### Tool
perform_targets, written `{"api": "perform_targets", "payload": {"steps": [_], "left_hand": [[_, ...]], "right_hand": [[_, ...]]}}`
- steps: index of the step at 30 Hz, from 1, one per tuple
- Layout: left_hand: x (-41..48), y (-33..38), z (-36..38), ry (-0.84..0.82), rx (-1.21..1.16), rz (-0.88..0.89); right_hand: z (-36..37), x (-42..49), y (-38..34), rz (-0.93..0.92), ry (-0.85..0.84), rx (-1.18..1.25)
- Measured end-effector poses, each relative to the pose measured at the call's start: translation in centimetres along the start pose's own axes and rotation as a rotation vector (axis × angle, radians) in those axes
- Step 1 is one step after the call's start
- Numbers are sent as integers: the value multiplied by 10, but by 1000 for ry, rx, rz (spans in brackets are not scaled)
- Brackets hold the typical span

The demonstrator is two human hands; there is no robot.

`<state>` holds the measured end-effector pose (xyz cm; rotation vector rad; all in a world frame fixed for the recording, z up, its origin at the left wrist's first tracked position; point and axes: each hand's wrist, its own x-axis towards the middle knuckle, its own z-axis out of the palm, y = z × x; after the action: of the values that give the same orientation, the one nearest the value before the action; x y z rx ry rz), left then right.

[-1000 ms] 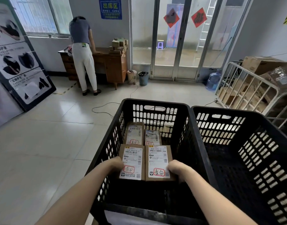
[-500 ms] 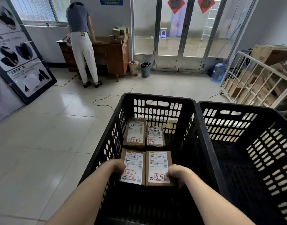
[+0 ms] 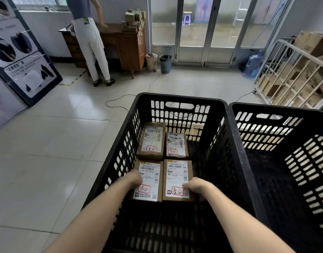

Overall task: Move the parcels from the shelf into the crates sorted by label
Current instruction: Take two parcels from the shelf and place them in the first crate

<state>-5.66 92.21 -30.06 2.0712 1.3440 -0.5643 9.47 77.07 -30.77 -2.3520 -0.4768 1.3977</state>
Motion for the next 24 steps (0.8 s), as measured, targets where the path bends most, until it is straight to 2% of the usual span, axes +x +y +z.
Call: {"api": "perform_targets", "payload": {"steps": [3, 5, 7, 8, 10, 12, 15, 24], "left_hand": [[1, 1, 5, 70, 88, 49], [-8, 9, 3, 157, 208, 128], [-11, 13, 0, 211, 384, 230], [-13, 14, -4, 184, 464, 264], [-15, 10, -8, 104, 604, 313], [-15, 5, -6, 58, 677, 331], [-15, 1, -4, 19, 680, 319], [-10, 9, -4, -36, 681, 261]], "right_hand": [[4, 2, 2, -25, 116, -77], [4, 3, 1, -59, 270, -260], [3, -3, -1, -186, 392, -465], [4, -4, -2, -279, 411, -547], [8, -7, -3, -436, 378, -665], [13, -9, -2, -488, 305, -748], [15, -5, 1, -488, 239, -787], [17, -1, 1, -430, 193, -863]]}}
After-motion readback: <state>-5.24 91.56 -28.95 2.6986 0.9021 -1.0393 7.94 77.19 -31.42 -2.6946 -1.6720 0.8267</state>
